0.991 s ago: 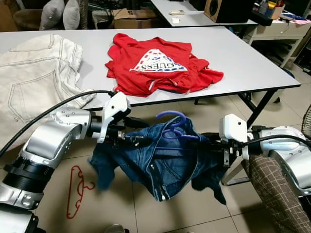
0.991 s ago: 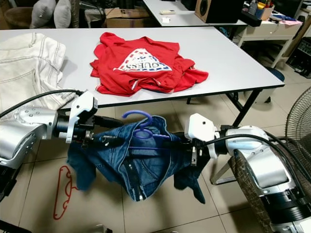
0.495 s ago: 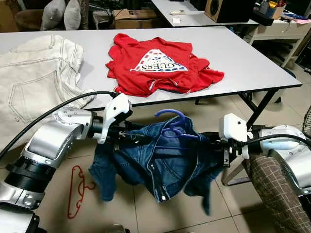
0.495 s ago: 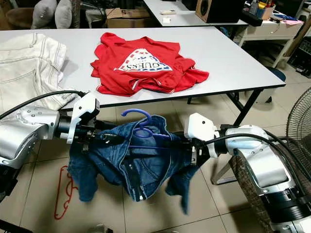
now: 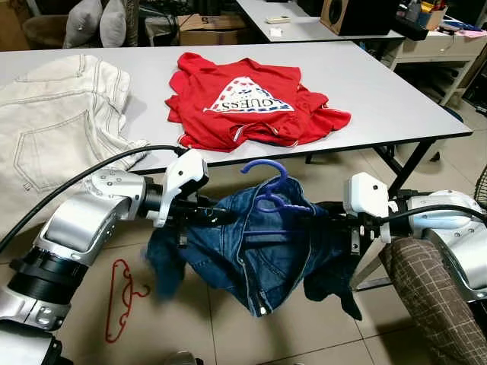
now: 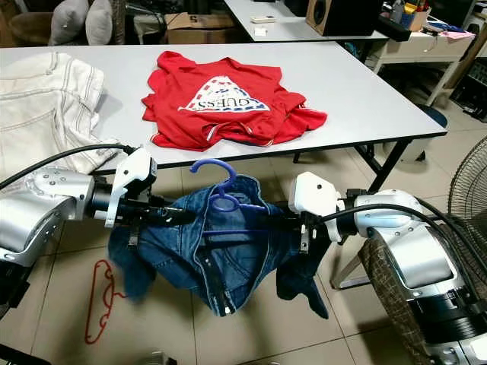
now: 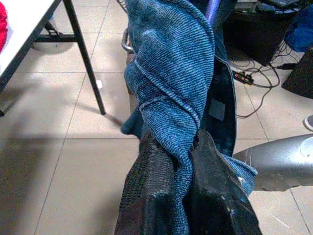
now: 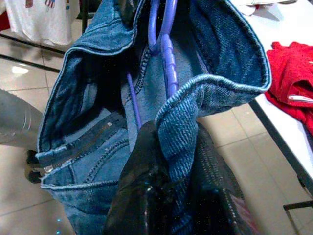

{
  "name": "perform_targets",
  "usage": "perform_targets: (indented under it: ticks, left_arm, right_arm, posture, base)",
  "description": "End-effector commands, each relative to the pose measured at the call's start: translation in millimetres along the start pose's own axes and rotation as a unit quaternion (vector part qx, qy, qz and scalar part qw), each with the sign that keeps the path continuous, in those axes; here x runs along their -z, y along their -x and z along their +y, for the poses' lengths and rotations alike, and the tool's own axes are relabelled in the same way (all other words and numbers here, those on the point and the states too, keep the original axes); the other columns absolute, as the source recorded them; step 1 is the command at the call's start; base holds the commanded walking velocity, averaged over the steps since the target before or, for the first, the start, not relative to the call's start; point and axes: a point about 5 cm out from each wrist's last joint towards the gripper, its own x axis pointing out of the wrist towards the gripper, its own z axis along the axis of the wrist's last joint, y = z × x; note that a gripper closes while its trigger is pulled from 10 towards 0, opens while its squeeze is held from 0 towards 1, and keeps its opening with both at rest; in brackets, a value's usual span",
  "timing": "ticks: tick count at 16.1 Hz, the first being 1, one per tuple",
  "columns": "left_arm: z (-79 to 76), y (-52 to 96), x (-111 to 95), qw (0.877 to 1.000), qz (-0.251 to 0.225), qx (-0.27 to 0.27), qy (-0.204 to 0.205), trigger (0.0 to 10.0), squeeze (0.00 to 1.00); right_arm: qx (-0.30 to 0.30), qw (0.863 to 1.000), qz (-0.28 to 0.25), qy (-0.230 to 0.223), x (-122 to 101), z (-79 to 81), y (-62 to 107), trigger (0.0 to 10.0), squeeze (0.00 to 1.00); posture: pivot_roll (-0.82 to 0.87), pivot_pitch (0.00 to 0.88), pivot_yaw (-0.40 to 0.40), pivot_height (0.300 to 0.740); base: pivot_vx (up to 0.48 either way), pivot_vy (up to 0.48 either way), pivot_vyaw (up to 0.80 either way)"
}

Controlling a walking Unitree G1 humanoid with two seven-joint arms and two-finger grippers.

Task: Hang hanger

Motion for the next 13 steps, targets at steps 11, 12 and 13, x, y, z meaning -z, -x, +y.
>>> perform_targets:
  ticks: [11,12,13]
  left_arm:
    - [-17.2,0.2,-2,0.997,-0.062,0.047,0.029,0.0,0.0]
    - [-14.7,0.6,0,0.997,-0.059,0.028,0.027,0.0,0.0]
    - [-13.5,0.7,1,0.998,-0.057,0.017,0.027,0.0,0.0]
  right_arm:
    - [0.003,0.995,-0.095,-0.013,-32,-19.7,26.8,10.0,1.0]
    - [0.018,0.994,-0.104,-0.014,-35,-23.8,32.7,10.0,1.0]
    - [0.029,0.994,-0.107,-0.013,-37,-26.0,36.8,10.0,1.0]
  posture:
    - [0.03,0.007,-0.017,0.74]
    - [0.03,0.007,-0.016,0.74]
    - [0.03,0.006,-0.016,0.74]
  base:
    - [0.0,0.0,0.0]
    - [0.0,0.0,0.0]
    - [0.0,0.0,0.0]
